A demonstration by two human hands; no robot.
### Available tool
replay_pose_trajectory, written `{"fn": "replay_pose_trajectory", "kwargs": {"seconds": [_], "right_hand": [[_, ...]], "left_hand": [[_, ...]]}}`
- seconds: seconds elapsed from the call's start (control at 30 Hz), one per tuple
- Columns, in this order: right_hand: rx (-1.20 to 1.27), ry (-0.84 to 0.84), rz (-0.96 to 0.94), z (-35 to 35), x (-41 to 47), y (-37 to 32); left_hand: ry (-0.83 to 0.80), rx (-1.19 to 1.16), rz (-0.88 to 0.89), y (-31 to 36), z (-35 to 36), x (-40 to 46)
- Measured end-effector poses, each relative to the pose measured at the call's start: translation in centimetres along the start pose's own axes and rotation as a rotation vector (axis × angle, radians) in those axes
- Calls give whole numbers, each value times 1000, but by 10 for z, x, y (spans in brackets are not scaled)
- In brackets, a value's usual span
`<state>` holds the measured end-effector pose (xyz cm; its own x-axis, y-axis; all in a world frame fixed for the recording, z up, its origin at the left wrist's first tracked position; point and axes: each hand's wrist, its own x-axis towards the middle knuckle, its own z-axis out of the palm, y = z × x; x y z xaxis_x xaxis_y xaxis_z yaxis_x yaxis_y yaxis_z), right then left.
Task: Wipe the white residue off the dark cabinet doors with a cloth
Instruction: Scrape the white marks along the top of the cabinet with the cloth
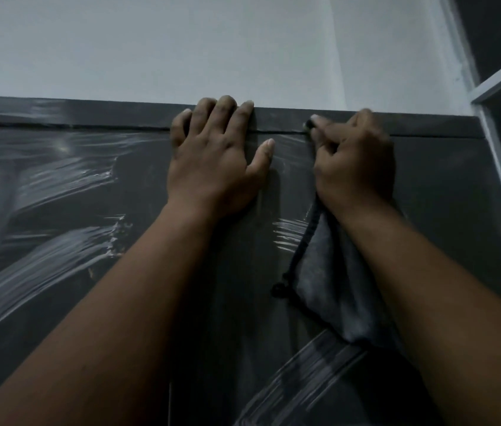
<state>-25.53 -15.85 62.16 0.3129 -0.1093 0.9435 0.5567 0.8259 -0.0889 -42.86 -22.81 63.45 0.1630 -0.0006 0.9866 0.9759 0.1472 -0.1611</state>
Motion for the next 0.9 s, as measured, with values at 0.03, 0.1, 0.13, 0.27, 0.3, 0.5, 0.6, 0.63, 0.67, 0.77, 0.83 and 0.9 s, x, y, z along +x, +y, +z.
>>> {"fn": "replay_pose_trajectory", "kwargs": {"seconds": [0.03, 0.1, 0.13, 0.27, 0.3, 0.5, 0.6, 0.63, 0.67, 0.77, 0.83, 0.9], "right_hand": [[-2, -5, -39, -1, -8, -1], [-14, 3, -52, -7, -18, 6], [-27, 17, -30, -12, -19, 11], [-76, 116, 164, -17, 4, 20], [-77, 128, 189, -14, 10, 17], [2, -6, 8, 8, -2, -15], [-43, -13, -43, -3, -24, -7], [-61, 5, -21, -9, -27, -1], [-76, 25, 19, -15, -27, 4], [-112, 90, 174, -20, -11, 12], [-144, 102, 231, -13, 4, 6], [-137, 57, 216, -2, 13, -10]], "left_hand": [[-7, -7, 0, 0, 0, 0], [-19, -19, 8, -1, -1, 1], [-22, -21, 13, -2, -1, 1], [-20, -20, 24, -3, -2, -1], [-13, -15, 23, -3, -2, -1], [7, -36, 13, -2, -1, -2], [-9, -56, 19, -4, -2, 1], [-8, -52, 27, -6, -4, 1], [-9, -42, 42, -8, -5, 2], [-20, -8, 91, -12, -10, 2], [-27, -6, 97, -13, -11, 2], [-32, -23, 88, -13, -11, 1]]}}
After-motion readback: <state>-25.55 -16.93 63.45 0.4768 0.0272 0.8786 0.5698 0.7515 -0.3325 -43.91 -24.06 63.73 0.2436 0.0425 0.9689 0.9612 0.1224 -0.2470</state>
